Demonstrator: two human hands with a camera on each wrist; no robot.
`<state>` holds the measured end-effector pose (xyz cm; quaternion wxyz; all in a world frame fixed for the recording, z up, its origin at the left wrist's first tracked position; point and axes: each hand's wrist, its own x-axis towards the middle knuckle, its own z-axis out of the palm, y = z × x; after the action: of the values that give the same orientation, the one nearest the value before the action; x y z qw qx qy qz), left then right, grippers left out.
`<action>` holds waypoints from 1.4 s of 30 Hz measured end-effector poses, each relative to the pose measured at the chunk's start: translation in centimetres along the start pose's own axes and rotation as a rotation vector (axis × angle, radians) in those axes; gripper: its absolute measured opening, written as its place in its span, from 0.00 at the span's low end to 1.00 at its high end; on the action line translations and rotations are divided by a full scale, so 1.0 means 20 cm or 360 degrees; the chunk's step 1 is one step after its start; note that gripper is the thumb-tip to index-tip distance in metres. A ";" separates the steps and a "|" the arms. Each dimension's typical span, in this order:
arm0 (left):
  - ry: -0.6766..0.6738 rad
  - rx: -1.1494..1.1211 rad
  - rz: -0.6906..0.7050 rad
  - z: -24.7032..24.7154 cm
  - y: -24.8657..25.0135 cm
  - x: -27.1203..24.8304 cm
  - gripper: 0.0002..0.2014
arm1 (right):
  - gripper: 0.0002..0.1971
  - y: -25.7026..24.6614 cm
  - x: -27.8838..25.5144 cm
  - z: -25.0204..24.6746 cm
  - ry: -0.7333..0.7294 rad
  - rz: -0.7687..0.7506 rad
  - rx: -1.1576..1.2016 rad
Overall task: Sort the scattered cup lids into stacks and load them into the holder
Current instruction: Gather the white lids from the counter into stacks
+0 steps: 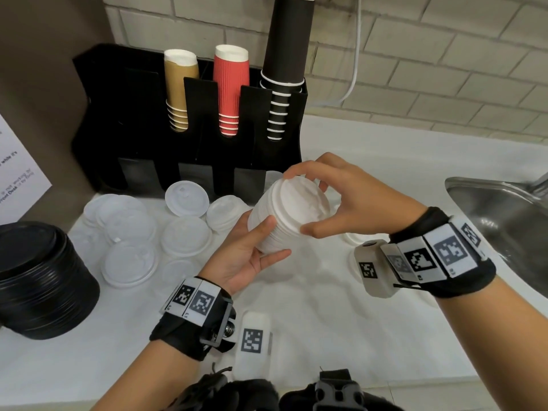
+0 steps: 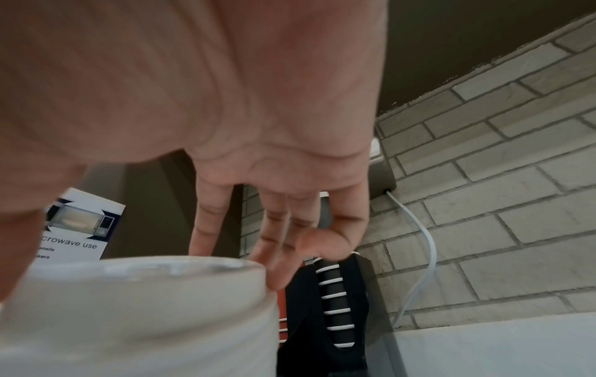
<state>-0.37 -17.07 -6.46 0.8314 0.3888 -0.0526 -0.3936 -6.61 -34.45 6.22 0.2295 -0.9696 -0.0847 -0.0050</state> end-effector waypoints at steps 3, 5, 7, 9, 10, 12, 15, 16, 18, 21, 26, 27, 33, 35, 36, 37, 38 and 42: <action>-0.0012 -0.0063 -0.0013 0.00 0.00 0.00 0.52 | 0.38 0.04 -0.01 -0.03 0.0056 0.0000 0.0102; 0.0002 -0.0141 -0.0017 0.00 0.00 0.00 0.50 | 0.31 0.12 -0.03 -0.07 0.0208 0.0116 0.0217; 0.0038 -0.0214 -0.0027 0.00 0.01 0.00 0.41 | 0.20 0.23 -0.06 -0.09 0.0218 0.0310 0.0136; 0.0064 -0.0221 -0.0020 0.00 0.01 0.00 0.31 | 0.16 0.34 -0.10 -0.08 -0.0088 0.0567 -0.0217; 0.0063 -0.0214 -0.0017 0.00 0.02 0.00 0.30 | 0.17 0.40 -0.13 -0.06 -0.0285 0.0695 -0.0406; 0.0019 -0.0221 -0.0009 0.00 0.03 0.00 0.36 | 0.23 0.48 -0.18 0.01 -0.0565 0.0908 -0.0616; -0.0033 -0.0225 -0.0001 0.01 0.04 0.00 0.52 | 0.31 0.57 -0.25 0.11 -0.0667 0.1071 -0.0605; -0.0038 -0.0225 0.0001 0.01 0.04 0.00 0.53 | 0.32 0.58 -0.26 0.14 -0.0665 0.1088 -0.0577; -0.0041 -0.0222 -0.0004 0.01 0.04 0.00 0.54 | 0.34 0.61 -0.28 0.19 -0.0652 0.1078 -0.0521; -0.0043 -0.0206 -0.0008 0.01 0.04 0.00 0.54 | 0.34 0.61 -0.28 0.24 -0.0647 0.1035 -0.0501; -0.0016 -0.0196 -0.0013 0.01 0.03 -0.01 0.55 | 0.34 0.54 -0.26 0.13 -0.0521 0.0951 -0.0398; 0.0004 -0.0203 -0.0015 0.01 0.03 0.00 0.51 | 0.33 0.51 -0.25 0.08 -0.0408 0.0892 -0.0296; 0.0053 -0.0213 0.0022 0.02 0.02 0.00 0.29 | 0.31 0.18 -0.15 -0.07 0.0288 0.0271 0.0278; 0.0050 -0.0196 0.0036 0.02 0.01 0.00 0.31 | 0.30 0.09 -0.12 -0.06 0.0317 0.0137 0.0300; 0.0057 -0.0180 0.0043 0.02 0.01 0.00 0.32 | 0.30 0.06 -0.10 -0.05 0.0313 0.0099 0.0302; 0.0063 -0.0165 0.0050 0.02 0.01 0.00 0.32 | 0.30 0.03 -0.09 -0.04 0.0300 0.0074 0.0293; 0.0068 -0.0151 0.0052 0.02 0.01 0.00 0.32 | 0.30 0.02 -0.07 -0.03 0.0279 0.0058 0.0265; 0.0070 -0.0093 0.0038 0.01 0.00 -0.01 0.33 | 0.31 -0.02 -0.03 -0.01 0.0174 0.0056 0.0150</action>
<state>-0.51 -17.02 -6.22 0.8480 0.3723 -0.0275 -0.3763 -7.23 -34.23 6.63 0.2792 -0.9573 -0.0551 -0.0499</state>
